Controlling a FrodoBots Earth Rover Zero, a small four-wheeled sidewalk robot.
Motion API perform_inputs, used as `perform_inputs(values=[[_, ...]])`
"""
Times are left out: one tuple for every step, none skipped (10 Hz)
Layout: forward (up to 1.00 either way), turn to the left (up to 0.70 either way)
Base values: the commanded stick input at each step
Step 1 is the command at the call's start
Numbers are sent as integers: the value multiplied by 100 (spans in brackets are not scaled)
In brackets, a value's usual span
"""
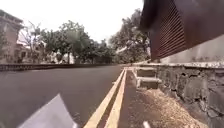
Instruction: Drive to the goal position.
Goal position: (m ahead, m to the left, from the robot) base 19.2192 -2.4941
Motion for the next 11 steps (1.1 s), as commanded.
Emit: perform_inputs(values=[[50, 0], [50, 0], [50, 0], [50, 0], [50, 0], [50, 0], [50, 0], [50, 0], [50, 0], [50, 0], [50, 0]])
